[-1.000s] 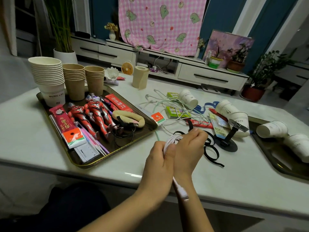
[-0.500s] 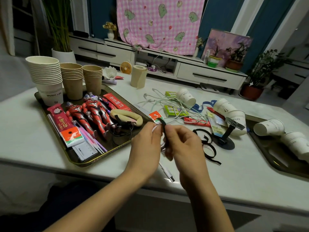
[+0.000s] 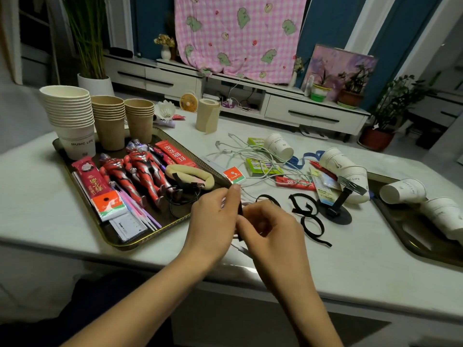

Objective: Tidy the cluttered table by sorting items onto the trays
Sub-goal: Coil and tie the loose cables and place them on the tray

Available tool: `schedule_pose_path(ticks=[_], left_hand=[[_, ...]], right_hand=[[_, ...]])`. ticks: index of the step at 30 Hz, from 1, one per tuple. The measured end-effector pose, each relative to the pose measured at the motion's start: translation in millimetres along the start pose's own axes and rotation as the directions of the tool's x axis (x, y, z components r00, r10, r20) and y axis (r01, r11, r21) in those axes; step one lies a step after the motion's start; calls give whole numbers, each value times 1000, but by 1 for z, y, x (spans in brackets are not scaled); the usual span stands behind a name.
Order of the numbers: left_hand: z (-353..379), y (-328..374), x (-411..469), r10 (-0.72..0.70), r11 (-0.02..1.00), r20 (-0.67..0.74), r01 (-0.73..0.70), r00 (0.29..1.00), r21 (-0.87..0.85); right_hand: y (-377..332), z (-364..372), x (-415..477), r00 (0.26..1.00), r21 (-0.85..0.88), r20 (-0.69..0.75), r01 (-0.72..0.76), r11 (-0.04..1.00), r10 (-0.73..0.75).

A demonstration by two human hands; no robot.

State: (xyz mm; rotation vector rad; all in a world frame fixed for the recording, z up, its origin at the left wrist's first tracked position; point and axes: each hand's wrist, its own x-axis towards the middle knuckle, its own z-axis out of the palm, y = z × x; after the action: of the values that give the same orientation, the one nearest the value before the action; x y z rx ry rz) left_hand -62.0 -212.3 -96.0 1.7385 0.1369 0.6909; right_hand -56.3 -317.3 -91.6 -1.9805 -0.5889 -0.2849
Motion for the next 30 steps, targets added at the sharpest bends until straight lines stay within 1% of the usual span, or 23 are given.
schedule_pose_path(ticks=[1,2,3,4,6,8,10,12,14,17,19,21,23,24,26,27,28,30], left_hand=[[0,1,0,-3,1000,11,3,1000,-7],[0,1,1,-8,1000,32,8,999,-11],[1,2,1,-16,1000,61,17,998,-15],[1,2,0,-26,999,94,28,995,-22],[2,3,-2,-35,998,156,44,987,-55],[2,4,-4,-43,996,202,58,979,-71],[1,5,-4,-33,997,228,48,973,-64],[-1,7,-5,-14,999,261,25,965,-38],[0,8,-7,-9,1000,295,6,956,11],[4,8,-10,12,994,306,-44,952,96],[5,9,-11,43,989,306,-83,951,120],[4,10,-12,58,988,308,-98,950,118],[3,8,-11,58,987,308,-101,950,125],[3,5,-11,56,986,313,-102,948,133],[3,1,-10,57,984,329,-110,942,143],[4,0,-11,56,983,336,-112,940,149],[5,0,-12,49,980,338,-111,940,166],[7,-2,-15,27,971,327,-102,945,215]], right_hand=[[2,-3,1,997,-103,-47,59,993,-64],[5,-7,3,991,-158,-80,91,983,-105],[7,-12,7,992,-159,-77,89,983,-102],[9,-17,11,997,-114,-33,67,991,-71],[11,-26,19,992,-28,122,34,999,-31],[13,-32,23,963,-46,259,90,995,-75],[17,-34,23,939,-109,319,172,979,-129],[21,-35,24,931,-101,336,189,977,-145],[25,-36,26,934,-48,338,139,989,-115],[29,-33,27,953,26,296,52,998,-58],[32,-32,25,959,127,283,-25,992,-12],[34,-33,24,944,249,323,-153,956,67],[36,-38,25,896,374,420,-317,872,145],[36,-40,25,865,435,471,-397,808,171],[37,-44,27,820,562,531,-528,637,212],[36,-44,27,812,602,534,-562,567,237],[36,-43,27,816,613,518,-564,554,257],[34,-39,27,852,527,436,-502,686,289]])
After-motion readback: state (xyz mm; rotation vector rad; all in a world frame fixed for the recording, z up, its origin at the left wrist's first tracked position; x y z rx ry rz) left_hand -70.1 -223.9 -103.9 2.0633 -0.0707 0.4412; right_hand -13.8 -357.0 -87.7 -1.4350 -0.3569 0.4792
